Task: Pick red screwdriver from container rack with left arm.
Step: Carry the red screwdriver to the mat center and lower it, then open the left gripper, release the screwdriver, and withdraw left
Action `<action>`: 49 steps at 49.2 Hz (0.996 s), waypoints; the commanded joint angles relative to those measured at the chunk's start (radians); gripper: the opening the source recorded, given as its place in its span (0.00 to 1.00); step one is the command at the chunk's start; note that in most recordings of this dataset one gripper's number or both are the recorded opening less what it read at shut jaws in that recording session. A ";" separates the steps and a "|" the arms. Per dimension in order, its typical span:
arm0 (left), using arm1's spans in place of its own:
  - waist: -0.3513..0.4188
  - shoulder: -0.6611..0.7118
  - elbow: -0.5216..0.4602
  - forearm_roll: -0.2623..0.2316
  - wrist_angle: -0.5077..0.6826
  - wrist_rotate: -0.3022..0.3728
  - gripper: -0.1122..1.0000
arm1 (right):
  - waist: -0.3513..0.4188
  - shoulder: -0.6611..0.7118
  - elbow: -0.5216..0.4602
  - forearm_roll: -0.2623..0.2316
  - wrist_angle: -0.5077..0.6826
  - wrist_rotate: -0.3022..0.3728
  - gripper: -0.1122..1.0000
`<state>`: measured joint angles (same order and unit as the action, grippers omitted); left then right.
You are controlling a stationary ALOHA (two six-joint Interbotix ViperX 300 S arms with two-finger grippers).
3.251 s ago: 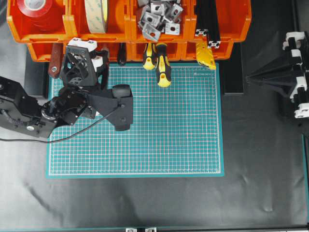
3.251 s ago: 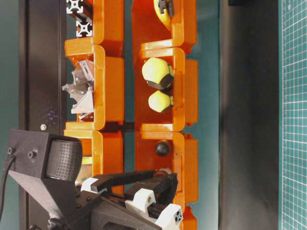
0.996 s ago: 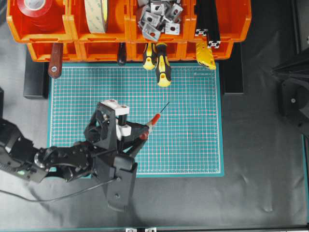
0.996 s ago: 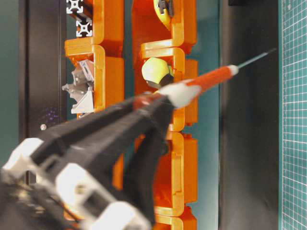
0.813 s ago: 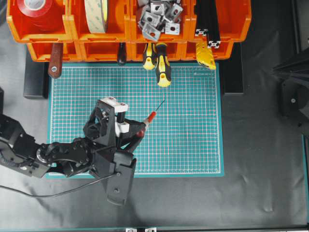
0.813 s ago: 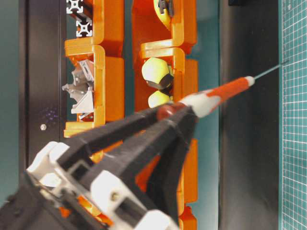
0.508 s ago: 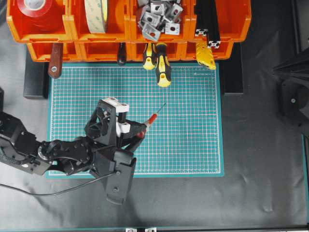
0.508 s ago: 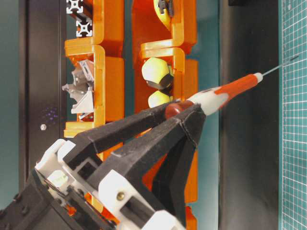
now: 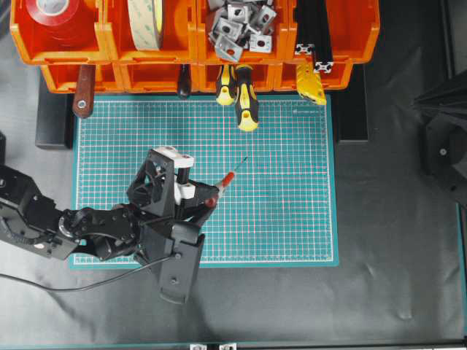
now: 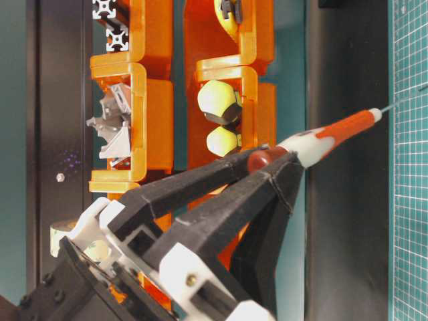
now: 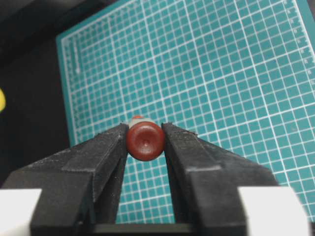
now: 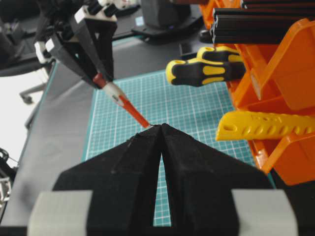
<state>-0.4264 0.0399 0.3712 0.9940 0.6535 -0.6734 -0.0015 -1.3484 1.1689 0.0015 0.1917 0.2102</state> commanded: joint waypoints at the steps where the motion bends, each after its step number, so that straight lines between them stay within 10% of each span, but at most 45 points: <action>1: 0.002 -0.014 -0.009 0.003 -0.026 -0.003 0.42 | -0.003 0.008 -0.034 0.002 -0.005 0.000 0.10; 12: 0.003 -0.015 -0.008 0.003 -0.035 -0.089 0.89 | -0.003 0.008 -0.034 0.002 -0.003 0.000 0.10; 49: -0.021 -0.367 0.206 0.003 -0.035 -0.405 0.87 | -0.003 0.008 -0.034 0.003 0.006 -0.002 0.10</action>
<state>-0.4372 -0.2316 0.5277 0.9940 0.6228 -1.0446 -0.0015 -1.3484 1.1674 0.0015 0.1917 0.2102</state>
